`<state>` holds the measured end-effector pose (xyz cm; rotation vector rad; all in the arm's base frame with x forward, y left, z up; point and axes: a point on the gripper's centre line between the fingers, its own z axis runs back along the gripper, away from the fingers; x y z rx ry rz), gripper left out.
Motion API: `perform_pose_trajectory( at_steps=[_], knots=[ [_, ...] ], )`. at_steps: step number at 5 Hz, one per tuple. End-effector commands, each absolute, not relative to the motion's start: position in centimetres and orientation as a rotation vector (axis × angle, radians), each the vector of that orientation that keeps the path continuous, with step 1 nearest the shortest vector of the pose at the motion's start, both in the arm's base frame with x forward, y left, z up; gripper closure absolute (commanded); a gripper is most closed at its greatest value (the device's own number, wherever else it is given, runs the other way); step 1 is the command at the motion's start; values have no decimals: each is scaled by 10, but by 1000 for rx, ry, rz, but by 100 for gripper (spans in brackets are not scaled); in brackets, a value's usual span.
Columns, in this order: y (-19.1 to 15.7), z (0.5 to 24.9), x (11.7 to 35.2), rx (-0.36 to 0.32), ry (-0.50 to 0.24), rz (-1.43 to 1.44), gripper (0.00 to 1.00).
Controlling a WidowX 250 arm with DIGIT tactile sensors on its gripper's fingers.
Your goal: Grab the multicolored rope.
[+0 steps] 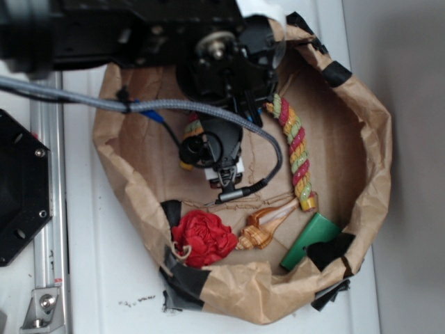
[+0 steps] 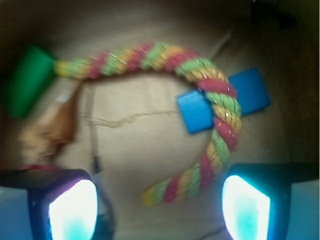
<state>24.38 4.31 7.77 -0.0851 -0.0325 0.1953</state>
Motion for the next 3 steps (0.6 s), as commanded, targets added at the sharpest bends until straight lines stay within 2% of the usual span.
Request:
perform_pose_trajectory(
  at_steps=[1,3],
  knots=[
    [52,43,229,-58,13,218,0],
    [47,25,262,-69,45,255,0]
  ],
)
